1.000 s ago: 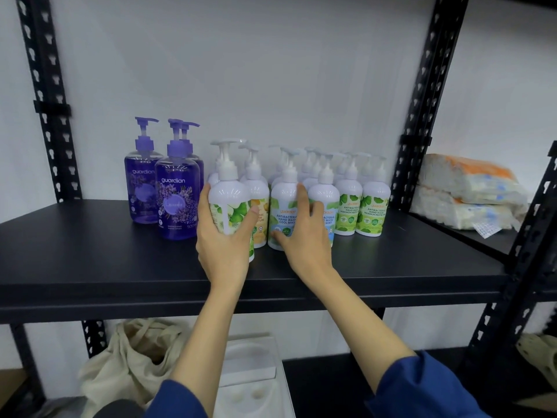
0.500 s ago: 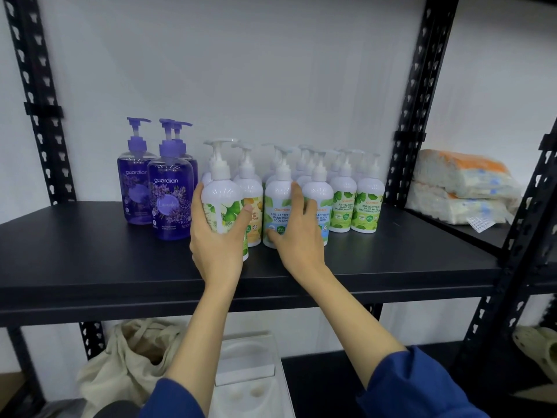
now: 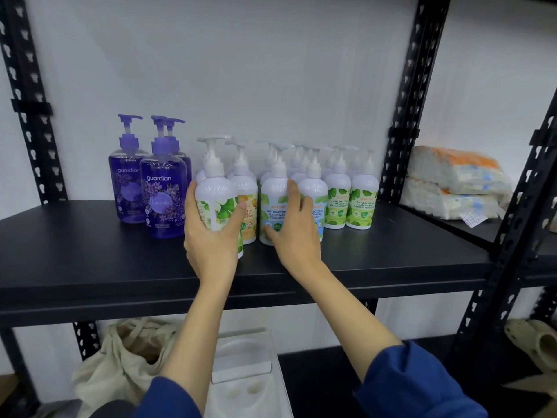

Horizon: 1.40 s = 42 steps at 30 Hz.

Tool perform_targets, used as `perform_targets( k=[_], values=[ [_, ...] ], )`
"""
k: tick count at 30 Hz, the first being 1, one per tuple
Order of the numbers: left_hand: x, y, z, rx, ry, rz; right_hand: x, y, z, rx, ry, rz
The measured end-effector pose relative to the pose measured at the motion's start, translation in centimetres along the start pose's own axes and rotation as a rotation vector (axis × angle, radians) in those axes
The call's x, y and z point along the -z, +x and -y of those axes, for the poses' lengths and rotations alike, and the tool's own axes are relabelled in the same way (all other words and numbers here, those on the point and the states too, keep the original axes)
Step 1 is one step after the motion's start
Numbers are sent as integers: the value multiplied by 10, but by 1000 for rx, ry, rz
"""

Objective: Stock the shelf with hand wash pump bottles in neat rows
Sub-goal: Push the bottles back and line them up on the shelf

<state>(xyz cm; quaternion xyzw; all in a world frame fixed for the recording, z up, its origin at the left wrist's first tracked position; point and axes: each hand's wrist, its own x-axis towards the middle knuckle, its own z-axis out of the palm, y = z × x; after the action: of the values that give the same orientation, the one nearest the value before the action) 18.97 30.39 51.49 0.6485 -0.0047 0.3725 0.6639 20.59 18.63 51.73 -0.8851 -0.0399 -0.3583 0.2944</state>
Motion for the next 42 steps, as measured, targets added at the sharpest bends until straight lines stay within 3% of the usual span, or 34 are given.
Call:
perform_targets(
  k=[4, 10, 17, 21, 27, 33, 42],
  values=[
    [-2, -2, -2, 0, -5, 0, 9, -4, -3, -6, 27, -7],
    [-16, -17, -14, 4, -85, 17, 62, -13, -58, -81, -176, -54],
    [-72, -53, -33, -19, -225, 175, 138, -47, -165, -42, -209, 186],
    [-125, -73, -37, 36, -266, 295, 128, -57, -182, 62, -321, 85],
    [-193, -80, -28, 43, -178, 429, 113, -64, -192, 181, -307, -249],
    [-220, -79, -11, 2, -103, 580, 105, -63, -199, 201, -261, -343],
    [-212, -77, -7, -156, 141, 543, 101, -62, -202, 207, -242, -394]
  ],
)
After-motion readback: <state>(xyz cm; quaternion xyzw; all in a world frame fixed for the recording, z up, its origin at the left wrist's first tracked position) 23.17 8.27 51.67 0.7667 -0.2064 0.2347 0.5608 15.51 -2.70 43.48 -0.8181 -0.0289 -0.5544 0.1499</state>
